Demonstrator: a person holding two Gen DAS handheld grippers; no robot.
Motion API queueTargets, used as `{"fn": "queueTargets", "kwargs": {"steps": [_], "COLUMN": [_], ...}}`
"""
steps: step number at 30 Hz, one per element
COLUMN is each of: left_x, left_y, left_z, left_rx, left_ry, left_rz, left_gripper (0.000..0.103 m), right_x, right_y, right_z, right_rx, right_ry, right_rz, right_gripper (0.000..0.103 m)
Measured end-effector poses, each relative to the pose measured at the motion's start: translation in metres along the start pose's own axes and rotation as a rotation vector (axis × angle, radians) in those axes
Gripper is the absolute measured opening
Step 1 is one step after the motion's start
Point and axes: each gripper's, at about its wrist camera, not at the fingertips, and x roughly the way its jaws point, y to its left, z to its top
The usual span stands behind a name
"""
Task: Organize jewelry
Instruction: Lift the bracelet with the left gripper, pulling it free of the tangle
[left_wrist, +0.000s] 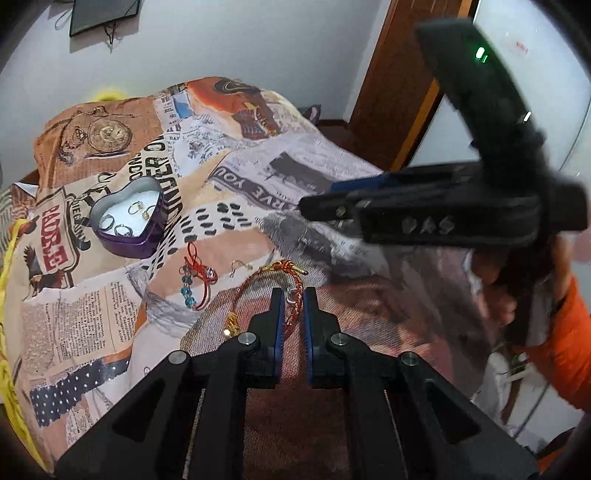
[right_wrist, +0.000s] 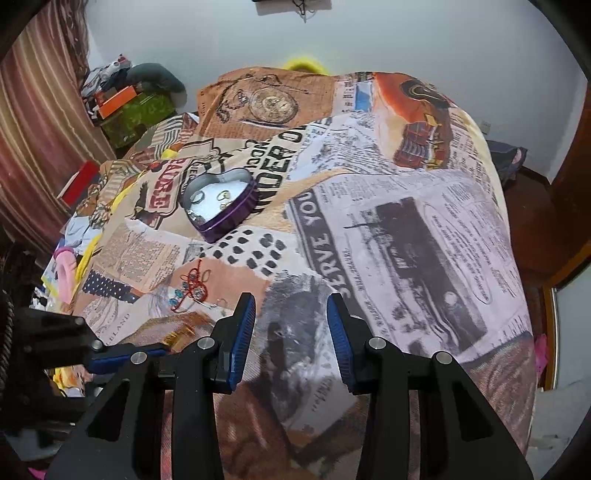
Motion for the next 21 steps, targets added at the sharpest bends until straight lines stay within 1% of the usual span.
{"fn": "queueTargets", "kwargs": {"steps": [3, 6, 8, 10, 11, 14, 17, 21], "left_x": [0.002, -0.005, -0.012, -0.017, -0.02, -0.023, -0.017, 0.0], "left_y": [0.002, 0.009, 0.015, 0.021, 0.025, 0.038, 0.054, 0.064], "left_z": [-0.004, -0.006, -0.008, -0.009, -0.01, -0.011, -0.011, -0.015], "left_rx": [-0.004, -0.018, -0.029, -0.037, -0.042, -0.068, -0.118, -0.169], "left_ry": [0.017, 0.01, 0.002, -0.013, -0.019, -0.024, 0.003, 0.05], "left_rz": [0.006, 0.016, 0.023, 0.036, 0.045, 0.074, 0.104, 0.065], "left_gripper": [0.008, 0.011, 0.021, 0.026, 0.027, 0.028, 0.028, 0.028], "right_x": [-0.003, -0.005, -0.005, -0.004, -0.004, 0.0, 0.004, 0.013], "right_y": [-0.003, -0.003, 0.001, 0.004, 0.007, 0.014, 0.02, 0.027], "right_z": [-0.003, -0.005, -0.006, -0.007, -0.007, -0.009, -0.01, -0.014], "right_rx": [0.013, 0.015, 0.009, 0.0, -0.006, -0.018, -0.026, -0.03], "right_ry": [0.002, 0.004, 0.005, 0.007, 0.01, 0.018, 0.03, 0.058], "right_rz": [0.007, 0.018, 0.025, 0.031, 0.036, 0.048, 0.059, 0.082], "right_gripper": [0.037, 0.037, 0.037, 0.037, 0.037, 0.037, 0.037, 0.037]}}
